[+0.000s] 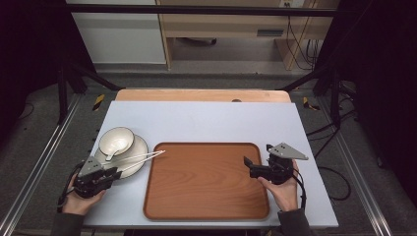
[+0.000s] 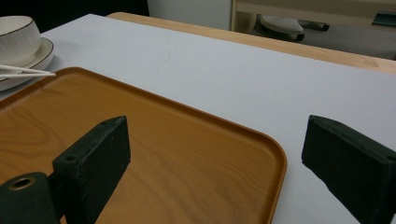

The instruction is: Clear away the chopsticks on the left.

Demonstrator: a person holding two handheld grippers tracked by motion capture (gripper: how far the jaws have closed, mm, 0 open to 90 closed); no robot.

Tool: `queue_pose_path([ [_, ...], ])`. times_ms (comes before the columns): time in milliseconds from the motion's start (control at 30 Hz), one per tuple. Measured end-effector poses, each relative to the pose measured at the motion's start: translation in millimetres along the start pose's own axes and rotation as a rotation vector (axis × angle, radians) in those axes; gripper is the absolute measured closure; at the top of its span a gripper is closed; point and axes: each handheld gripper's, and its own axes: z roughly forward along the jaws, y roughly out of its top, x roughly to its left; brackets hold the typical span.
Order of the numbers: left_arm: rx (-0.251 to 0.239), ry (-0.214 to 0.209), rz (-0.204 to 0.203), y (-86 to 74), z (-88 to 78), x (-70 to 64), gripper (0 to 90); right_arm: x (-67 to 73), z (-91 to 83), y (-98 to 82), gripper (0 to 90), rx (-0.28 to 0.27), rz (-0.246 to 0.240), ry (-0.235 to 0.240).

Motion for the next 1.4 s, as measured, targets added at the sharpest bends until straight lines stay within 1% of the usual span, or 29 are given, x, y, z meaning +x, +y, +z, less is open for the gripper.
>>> queue_pose_path([
  [133, 0.005, -0.007, -0.003, 1.0, 0.0, -0.7, 74.6, -0.5, 0.0, -0.2, 7.9, 0.002, -0.001, 0.001],
  [267, 0.010, -0.010, -0.013, 1.9, 0.1, -2.1, 79.0, -0.4, -0.1, -0.1, 8.0, 0.000, 0.005, 0.004],
  [433, 0.016, -0.005, -0.023, 3.1, 1.3, -4.7, 82.9, -0.5, -0.3, -0.1, 8.0, -0.001, 0.005, 0.006],
  [633, 0.022, 0.000, -0.043, 4.6, 1.8, -5.8, 82.7, -0.5, -0.3, -0.1, 7.9, -0.001, 0.006, 0.006],
  [700, 0.010, 0.002, -0.057, 6.0, 2.5, -5.9, 80.9, -0.4, -0.2, -0.1, 8.0, 0.000, 0.006, 0.007],
  [767, 0.018, 0.004, -0.064, 9.1, 2.8, -6.1, 79.1, -0.7, -0.3, 0.0, 7.9, 0.000, 0.002, 0.005],
  [833, 0.016, 0.011, -0.082, 12.3, 5.7, -7.2, 77.4, -1.0, -0.6, 0.1, 8.0, 0.001, 0.002, 0.005],
  [867, 0.023, 0.010, -0.087, 14.0, 7.4, -7.3, 76.7, -1.3, -0.7, 0.1, 7.9, -0.001, 0.002, 0.005],
  [1000, 0.049, 0.014, -0.084, 20.0, 15.4, -8.8, 76.5, -1.6, -1.2, 0.6, 7.9, -0.003, 0.008, 0.008],
  [1033, 0.055, 0.015, -0.090, 21.5, 17.8, -9.3, 76.6, -1.5, -1.3, 0.6, 7.9, -0.002, 0.010, 0.008],
  [1067, 0.064, 0.024, -0.084, 23.0, 20.0, -9.3, 76.8, -1.7, -1.3, 0.7, 7.9, -0.002, 0.010, 0.008],
  [1167, 0.093, 0.030, -0.079, 25.9, 24.9, -8.4, 77.8, -1.6, -1.3, 0.6, 7.9, -0.001, 0.010, 0.009],
  [1267, 0.101, 0.027, -0.090, 26.7, 27.5, -8.5, 80.5, -2.1, -1.2, 0.6, 7.8, -0.003, 0.010, 0.010],
  [1367, 0.101, 0.023, -0.093, 27.0, 27.6, -9.4, 82.6, -2.1, -1.1, 0.5, 7.8, -0.001, 0.010, 0.010],
  [1400, 0.101, 0.025, -0.097, 27.7, 27.3, -11.3, 83.5, -1.3, -1.4, 0.7, 7.8, 0.000, 0.013, 0.013],
])
